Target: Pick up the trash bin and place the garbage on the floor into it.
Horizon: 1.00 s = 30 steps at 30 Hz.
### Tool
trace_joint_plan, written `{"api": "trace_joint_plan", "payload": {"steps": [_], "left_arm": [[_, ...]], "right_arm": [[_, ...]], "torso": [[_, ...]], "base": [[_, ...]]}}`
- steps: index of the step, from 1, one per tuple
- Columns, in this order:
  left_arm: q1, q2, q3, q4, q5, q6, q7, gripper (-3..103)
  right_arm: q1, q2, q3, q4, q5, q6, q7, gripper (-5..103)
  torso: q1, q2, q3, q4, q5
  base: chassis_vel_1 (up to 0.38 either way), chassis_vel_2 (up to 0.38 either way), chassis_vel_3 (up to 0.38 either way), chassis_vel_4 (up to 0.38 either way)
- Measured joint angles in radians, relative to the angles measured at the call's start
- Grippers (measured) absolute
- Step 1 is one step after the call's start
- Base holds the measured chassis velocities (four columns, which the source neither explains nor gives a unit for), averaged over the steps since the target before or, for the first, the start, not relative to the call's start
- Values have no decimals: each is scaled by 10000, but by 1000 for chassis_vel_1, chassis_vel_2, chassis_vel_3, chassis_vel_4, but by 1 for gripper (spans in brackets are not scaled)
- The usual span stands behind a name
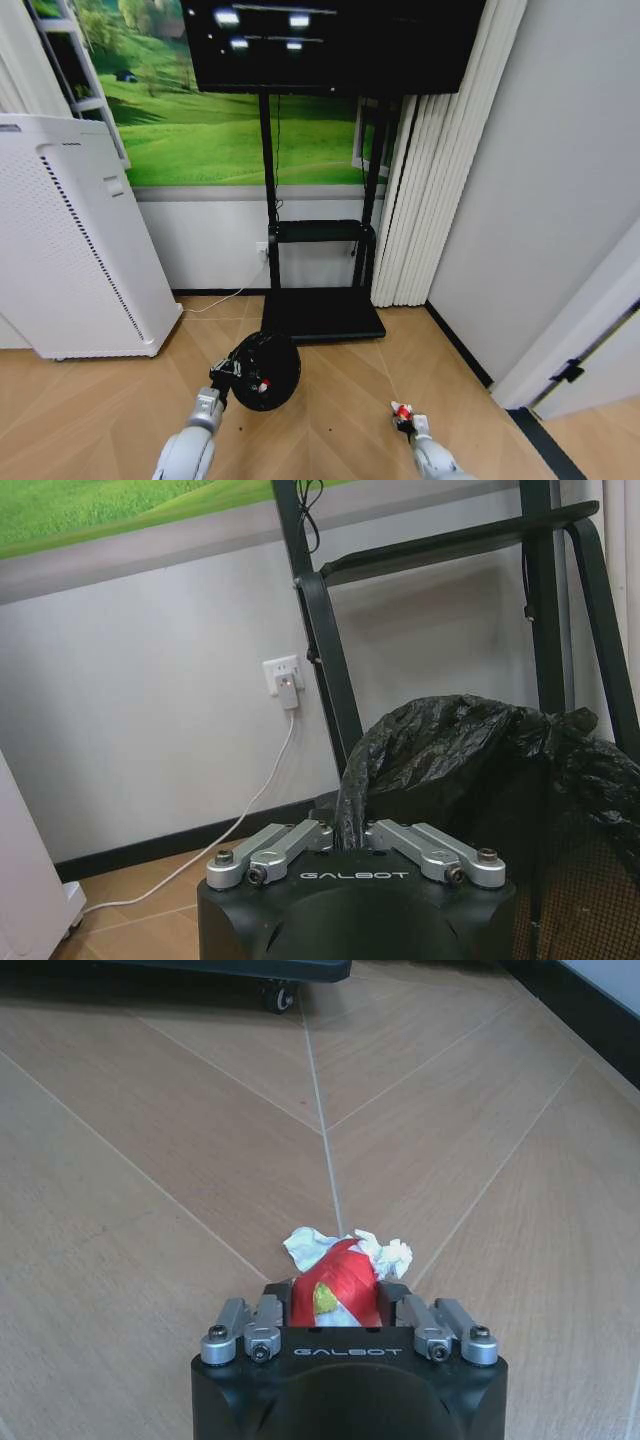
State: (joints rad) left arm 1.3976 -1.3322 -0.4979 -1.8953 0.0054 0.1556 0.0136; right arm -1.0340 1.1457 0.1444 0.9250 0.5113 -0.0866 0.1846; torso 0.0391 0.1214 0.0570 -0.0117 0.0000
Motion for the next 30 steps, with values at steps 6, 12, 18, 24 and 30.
{"api": "trace_joint_plan", "payload": {"steps": [6, 12, 18, 24, 30], "left_arm": [[-9, 13, 3, 37, 1, -25, 6, 6], [-50, 35, 41, 34, -15, -27, 7, 6], [-106, 133, 114, -72, -49, 1, 5, 6], [-210, 144, 296, -77, -127, 34, 6, 6], [-306, 53, 450, -19, -126, 46, 10, 6]], "right_arm": [[-79, 12, 8, 53, -52, 7, -16, 33], [-345, -334, 81, 730, 73, -276, 183, 33], [-1248, -1575, 548, 2893, 623, -1216, 774, 33], [-2656, -2480, 1624, 5418, 1376, -1556, 1099, 33], [-3616, -3004, 2456, 7443, 1754, -1479, 1110, 33]], "torso": [[0, 0, 0, 0, -1], [0, -1, 0, 2, 5], [0, 0, 0, -2, -3], [0, 0, -1, 1, 3], [-1, 0, -1, -5, -1]], "base": [[0, 0, 0, 0], [0, 0, 0, 0], [0, 0, 0, 0], [0, 0, 0, 0], [0, 0, 0, 0]]}}
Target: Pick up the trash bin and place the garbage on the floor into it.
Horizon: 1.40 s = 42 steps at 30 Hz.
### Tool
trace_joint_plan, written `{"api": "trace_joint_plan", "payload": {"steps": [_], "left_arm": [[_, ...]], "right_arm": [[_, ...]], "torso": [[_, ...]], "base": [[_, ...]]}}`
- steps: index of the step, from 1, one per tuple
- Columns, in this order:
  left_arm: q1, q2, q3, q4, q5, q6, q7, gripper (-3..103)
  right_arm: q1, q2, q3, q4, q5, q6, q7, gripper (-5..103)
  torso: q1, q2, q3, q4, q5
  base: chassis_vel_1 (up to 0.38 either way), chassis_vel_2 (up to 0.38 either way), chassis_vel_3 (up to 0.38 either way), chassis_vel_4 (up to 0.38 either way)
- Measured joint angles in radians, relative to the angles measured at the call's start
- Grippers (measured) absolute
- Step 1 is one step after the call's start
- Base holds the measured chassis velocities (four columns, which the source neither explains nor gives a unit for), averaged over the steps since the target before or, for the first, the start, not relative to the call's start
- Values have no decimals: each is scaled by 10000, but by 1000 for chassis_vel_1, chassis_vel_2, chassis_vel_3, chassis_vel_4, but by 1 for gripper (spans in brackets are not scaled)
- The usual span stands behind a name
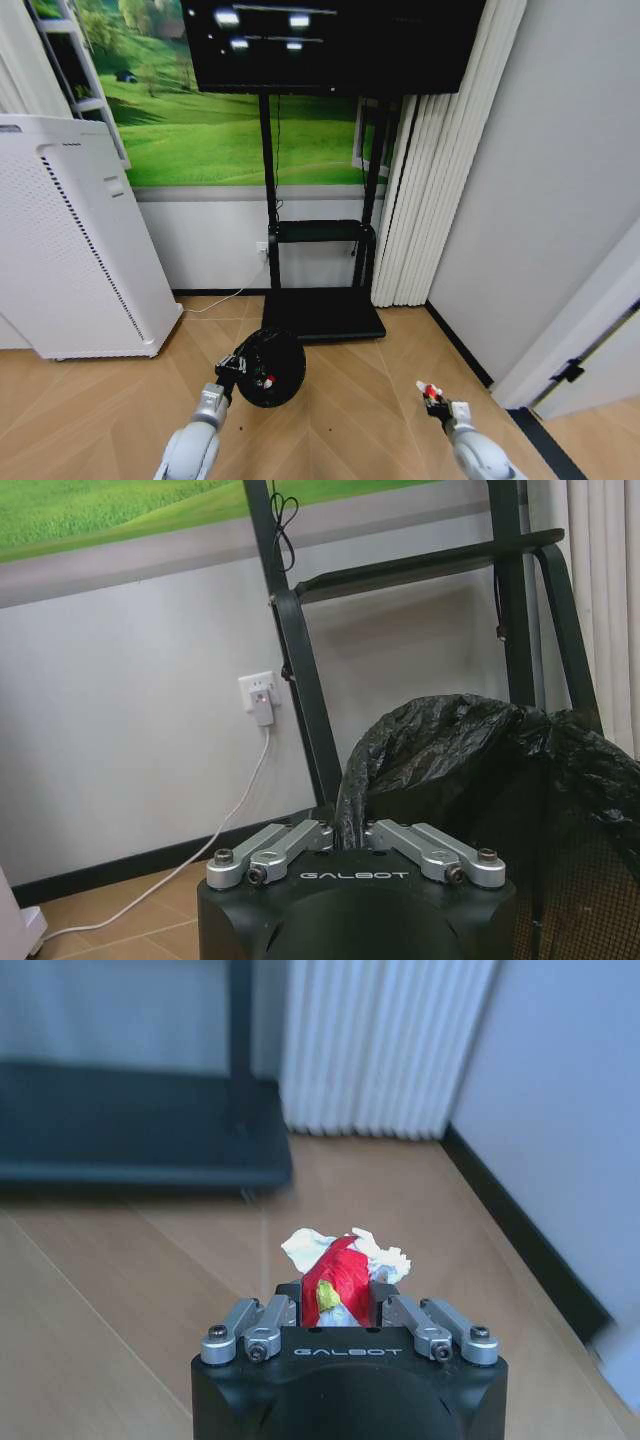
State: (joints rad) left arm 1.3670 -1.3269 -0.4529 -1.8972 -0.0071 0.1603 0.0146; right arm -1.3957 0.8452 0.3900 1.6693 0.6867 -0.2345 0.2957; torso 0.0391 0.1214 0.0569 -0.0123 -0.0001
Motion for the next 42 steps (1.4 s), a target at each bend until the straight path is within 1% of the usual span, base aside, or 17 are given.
{"api": "trace_joint_plan", "payload": {"steps": [1, 2, 5, 7, 8, 10, 11, 12, 13, 14, 16, 17, 19, 25, 34, 35, 42], "left_arm": [[42, -20, -2, -22, 7, 0, 0, 6], [95, -31, -2, -57, 18, 1, 0, 6], [99, -29, 16, -82, 54, -1, 0, 6], [94, -31, 46, -104, 202, -66, 14, 6], [94, -31, 46, -104, 202, -66, 14, 6], [63, -42, 80, -115, 229, -81, 40, 6], [47, -51, 82, -116, 232, -83, 43, 6], [47, -51, 82, -116, 232, -83, 43, 6], [2, -92, 76, -102, 236, -86, 43, 6], [2, -92, 76, -102, 236, -86, 43, 6], [-87, -185, 77, -66, 228, -85, 43, 6], [-87, -185, 77, -66, 228, -85, 43, 6], [-270, -328, 129, -16, 225, -46, 42, 6], [-578, -497, 548, 159, 178, 56, 24, 6], [-856, -757, 1282, 609, 372, 59, 23, 6], [-1017, -853, 1460, 768, 423, 59, 24, 6], [-1225, -984, 1602, 1086, 490, 56, 31, 6]], "right_arm": [[-97, -99, 53, 400, -69, 209, -139, 33], [-238, -218, 116, 854, -307, 531, -402, 33], [-456, -312, 182, 1450, -712, 956, -892, 33], [-614, -351, 174, 1956, -1396, 1808, -1758, 33], [-614, -351, 174, 1956, -1396, 1808, -1758, 33], [-647, -346, 132, 2158, -1951, 2872, -2627, 33], [-648, -356, 118, 2216, -2058, 3279, -2996, 33], [-648, -356, 118, 2216, -2058, 3279, -2996, 33], [-647, -441, 93, 2316, -2115, 4017, -3804, 33], [-647, -441, 93, 2316, -2115, 4017, -3804, 33], [-594, -592, 18, 2363, -2085, 4877, -4899, 33], [-594, -592, 18, 2363, -2085, 4877, -4899, 33], [-412, -645, -165, 2314, -2064, 5434, -5659, 33], [183, -408, -943, 1864, -2273, 5780, -6200, 33], [1104, 149, -2196, 951, -2892, 5913, -6222, 33], [1504, 322, -2604, 670, -2947, 5971, -6190, 33], [2401, 711, -3398, 97, -3094, 5979, -5952, 33]], "torso": [[-1, 0, 0, 2, 0], [-2, 0, 0, 14, 0], [-2, 0, 0, 8, 0], [-2, 0, 0, 5, 1], [-2, 0, 0, 5, 1], [-1, 0, 0, 5, 2], [-1, 0, 0, 5, 3], [-1, 0, 0, 5, 3], [-2, 0, 0, 6, 2], [-2, 0, 0, 6, 2], [-1, 0, 0, 6, 1], [-1, 0, 0, 6, 1], [-1, 0, 0, 6, 1], [0, 0, 1, 5, 2], [0, 0, 1, 4, 2], [2, -1, 1, 4, 1], [2, 0, 1, 6, 1]], "base": [[0, 0, 0, 0], [0, 0, 0, 0], [0, 0, 0, 0], [0, 0, 0, 0], [0, 0, 0, 0], [0, 0, 0, 0], [0, 0, 0, 0], [0, 0, 0, 0], [0, 0, 0, 0], [0, 0, 0, 0], [0, 0, 0, 0], [0, 0, 0, 0], [0, 0, 0, 0], [0, 0, 0, 0], [0, 0, 0, 0], [0, 0, 0, 0], [0, 0, 0, 0]]}}
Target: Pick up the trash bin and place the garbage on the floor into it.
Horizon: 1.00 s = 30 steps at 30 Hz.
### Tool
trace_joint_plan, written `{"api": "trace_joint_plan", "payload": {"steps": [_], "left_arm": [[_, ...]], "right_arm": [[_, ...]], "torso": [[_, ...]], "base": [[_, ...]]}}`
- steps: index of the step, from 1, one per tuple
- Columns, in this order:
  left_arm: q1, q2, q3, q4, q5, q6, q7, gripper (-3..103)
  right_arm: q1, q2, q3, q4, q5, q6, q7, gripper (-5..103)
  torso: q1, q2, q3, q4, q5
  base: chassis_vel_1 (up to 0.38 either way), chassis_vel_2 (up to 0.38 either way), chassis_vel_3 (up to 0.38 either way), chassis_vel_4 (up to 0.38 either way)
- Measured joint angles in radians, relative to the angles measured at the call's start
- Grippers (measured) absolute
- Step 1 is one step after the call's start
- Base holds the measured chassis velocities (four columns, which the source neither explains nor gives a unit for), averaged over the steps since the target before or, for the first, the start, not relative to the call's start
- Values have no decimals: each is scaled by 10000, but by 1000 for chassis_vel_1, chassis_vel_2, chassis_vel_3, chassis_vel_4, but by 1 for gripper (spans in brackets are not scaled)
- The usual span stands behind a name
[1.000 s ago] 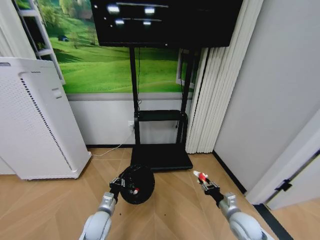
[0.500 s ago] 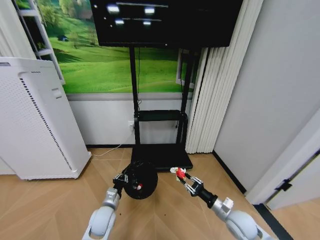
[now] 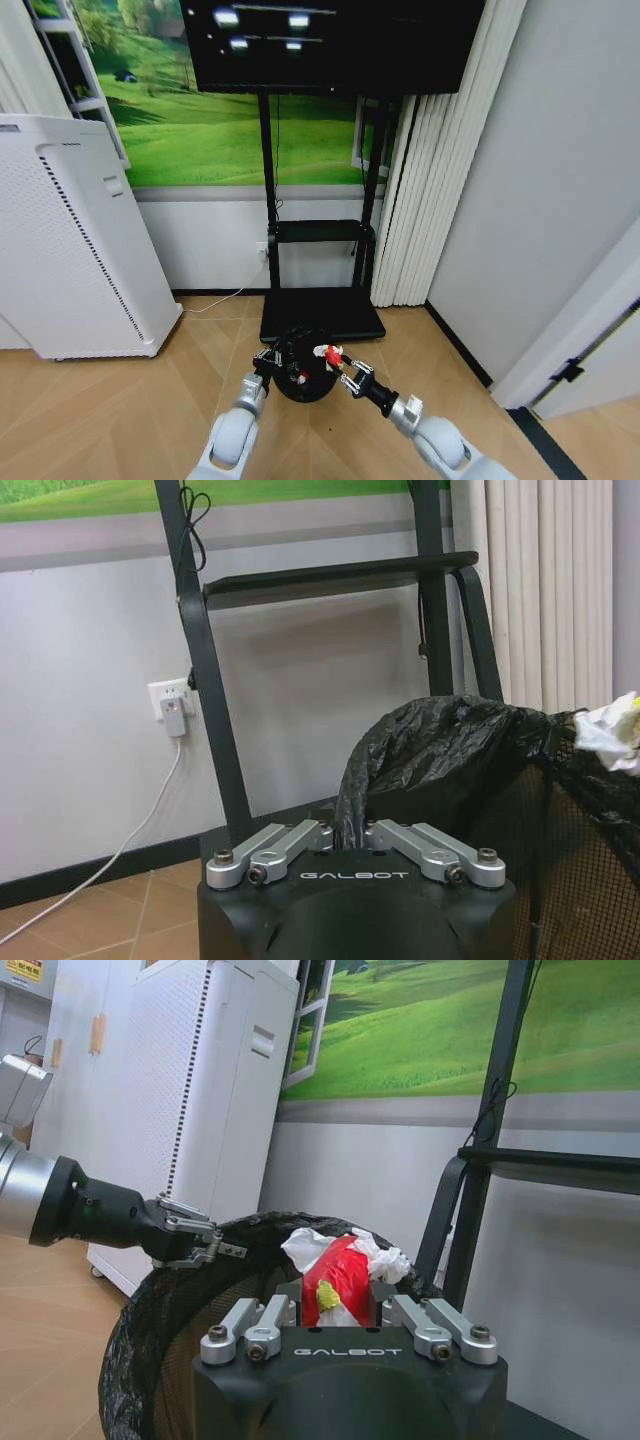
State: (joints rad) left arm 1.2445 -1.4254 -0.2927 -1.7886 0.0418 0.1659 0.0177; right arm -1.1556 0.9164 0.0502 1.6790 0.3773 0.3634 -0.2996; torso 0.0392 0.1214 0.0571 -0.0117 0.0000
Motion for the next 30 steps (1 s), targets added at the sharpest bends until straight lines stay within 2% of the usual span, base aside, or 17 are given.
{"api": "trace_joint_plan", "payload": {"steps": [5, 6, 8, 10, 11, 13, 14, 15, 16, 17, 20, 21, 24, 25, 30], "left_arm": [[-17, -4, -3, 64, 9, -17, 2, 6], [-23, -21, -4, 73, 9, -20, 4, 6], [-34, -56, -6, 86, 15, -27, 5, 6], [-40, -67, -5, 98, 19, -31, 6, 6], [-51, -99, 12, 125, 32, -41, 6, 6], [-55, -113, 20, 137, 39, -44, 7, 6], [-60, -125, 27, 146, 47, -45, 8, 6], [-60, -125, 27, 146, 47, -45, 8, 6], [-73, -148, 53, 163, 64, -49, 10, 6], [-88, -162, 68, 171, 71, -51, 16, 6], [-93, -172, 72, 172, 74, -51, 16, 6], [-103, -177, 74, 172, 75, -51, 22, 6], [-107, -177, 73, 172, 77, -52, 22, 6], [-105, -176, 61, 172, 78, -53, 22, 6], [-7, -123, -60, 72, 74, -72, 30, 6]], "right_arm": [[206, 127, -265, -209, -109, 12, 49, 33], [234, 149, -343, -235, -117, -4, 130, 30], [233, 147, -384, -223, -76, -167, 191, 37], [232, 146, -388, -222, -78, -182, 192, 37], [231, 141, -388, -226, -91, -209, 192, 48], [229, 139, -387, -226, -91, -220, 191, 48], [227, 137, -382, -227, -90, -229, 191, 54], [227, 137, -382, -227, -90, -229, 191, 54], [226, 132, -359, -231, -96, -237, 191, 59], [222, 123, -338, -234, -108, -239, 191, 70], [214, 116, -325, -234, -110, -242, 191, 70], [203, 105, -302, -234, -113, -243, 193, 81], [189, 94, -290, -235, -114, -243, 193, 86], [186, 87, -269, -241, -113, -243, 193, 96], [107, 82, -7, -237, 38, -263, 347, 100]], "torso": [[0, 0, 0, 0, 0], [0, 0, 0, 0, 0], [0, 0, 0, -1, 0], [0, 0, 0, -1, 0], [0, 0, 0, -1, 0], [0, 0, 0, -1, 0], [0, 0, 0, -1, 0], [0, 0, 0, -1, 0], [0, 0, 0, -1, 0], [0, 0, 0, -1, 0], [0, 0, 0, -1, 0], [0, 1, 0, -1, 0], [0, 0, 0, -1, 1], [0, 0, 0, -1, 0], [0, 0, 0, 0, 1]], "base": [[0, 0, 0, 0], [0, 0, 0, 0], [0, 0, 0, 0], [0, 0, 0, 0], [0, 0, 0, 0], [0, 0, 0, 0], [0, 0, 0, 0], [0, 0, 0, 0], [0, 0, 0, 0], [0, 0, 0, 0], [0, 0, 0, 0], [0, 0, 0, 0], [0, 0, 0, 0], [0, 0, 0, 0], [0, 0, 0, 0]]}}
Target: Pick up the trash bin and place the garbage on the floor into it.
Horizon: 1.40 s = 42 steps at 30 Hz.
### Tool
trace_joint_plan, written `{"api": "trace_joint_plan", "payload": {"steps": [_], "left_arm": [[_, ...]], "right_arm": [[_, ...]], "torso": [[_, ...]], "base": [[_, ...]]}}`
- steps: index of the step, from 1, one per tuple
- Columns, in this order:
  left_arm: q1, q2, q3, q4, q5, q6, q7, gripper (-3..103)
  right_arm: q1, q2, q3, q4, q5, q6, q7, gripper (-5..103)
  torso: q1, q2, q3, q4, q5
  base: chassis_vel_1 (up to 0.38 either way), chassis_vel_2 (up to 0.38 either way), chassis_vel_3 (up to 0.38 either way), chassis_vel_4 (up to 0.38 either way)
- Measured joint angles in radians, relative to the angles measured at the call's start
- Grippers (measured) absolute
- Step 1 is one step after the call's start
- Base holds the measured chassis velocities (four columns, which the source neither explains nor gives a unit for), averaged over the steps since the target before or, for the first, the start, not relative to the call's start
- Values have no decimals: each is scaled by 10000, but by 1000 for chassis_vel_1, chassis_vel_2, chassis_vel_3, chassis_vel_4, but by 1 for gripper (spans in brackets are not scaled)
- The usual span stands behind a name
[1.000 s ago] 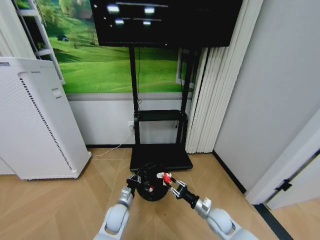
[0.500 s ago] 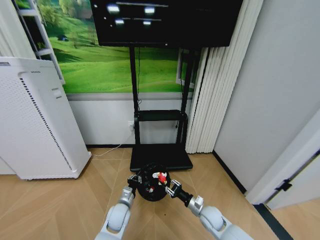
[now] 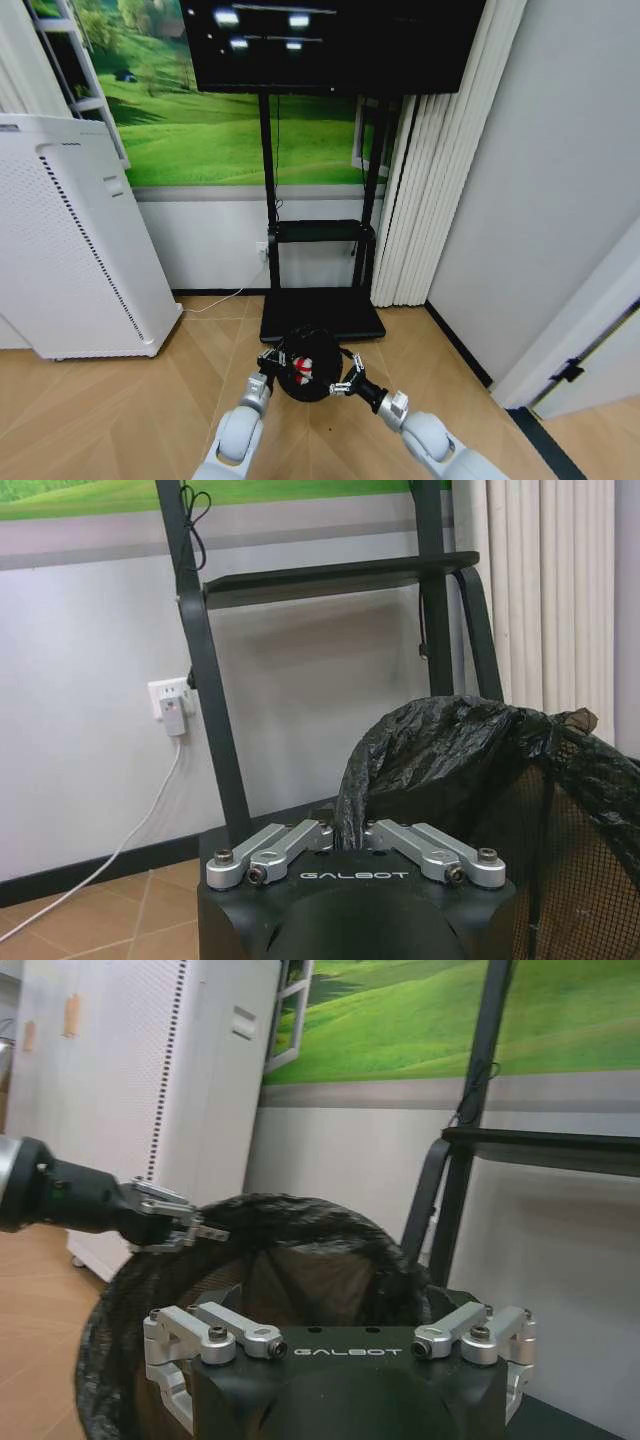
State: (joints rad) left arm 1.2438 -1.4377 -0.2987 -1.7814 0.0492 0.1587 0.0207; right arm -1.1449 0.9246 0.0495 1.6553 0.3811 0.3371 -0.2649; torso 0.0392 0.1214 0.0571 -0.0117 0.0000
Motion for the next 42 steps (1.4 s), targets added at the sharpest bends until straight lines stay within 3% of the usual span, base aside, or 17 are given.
{"api": "trace_joint_plan", "payload": {"steps": [5, 9, 12, 15, 23, 25, 31, 42], "left_arm": [[141, 118, -281, -155, -52, -26, 0, 6], [366, 358, -633, -413, -162, -34, -18, 6], [551, 487, -896, -620, -215, -35, -46, 6], [870, 643, -1243, -1010, -298, -38, -102, 6], [1216, 823, -1815, -1491, -417, -62, -131, 6], [1374, 835, -2086, -1728, -502, -65, -135, 6], [1726, 811, -2608, -2201, -622, -66, -135, 6], [2438, 582, -3416, -3004, -858, -91, -133, 6]], "right_arm": [[-324, -12, 541, 137, 387, -99, 177, 100], [-670, -125, 1073, 424, 996, -404, 775, 100], [-787, -161, 1409, 491, 1087, -818, 1470, 100], [-905, -92, 2029, 484, 1295, -1778, 2884, 100], [-1120, 104, 3319, 187, 1423, -2843, 3885, 100], [-1352, 127, 4047, 187, 1596, -3403, 4193, 100], [-1897, 134, 5266, 283, 1905, -3925, 4423, 100], [-3015, 443, 6583, 1065, 1969, -3910, 4114, 100]], "torso": [[0, 0, 0, -1, 0], [-1, 0, -1, -1, -1], [0, 1, -1, 0, -1], [-1, 1, -1, 0, -1], [-1, 0, -1, 0, 1], [-1, 0, -1, 0, 0], [-1, 0, -1, 0, 0], [-1, 0, -1, 0, -1]], "base": [[0, 0, 0, 0], [0, 0, 0, 0], [0, 0, 0, 0], [0, 0, 0, 0], [0, 0, 0, 0], [0, 0, 0, 0], [0, 0, 0, 0], [0, 0, 0, 0]]}}
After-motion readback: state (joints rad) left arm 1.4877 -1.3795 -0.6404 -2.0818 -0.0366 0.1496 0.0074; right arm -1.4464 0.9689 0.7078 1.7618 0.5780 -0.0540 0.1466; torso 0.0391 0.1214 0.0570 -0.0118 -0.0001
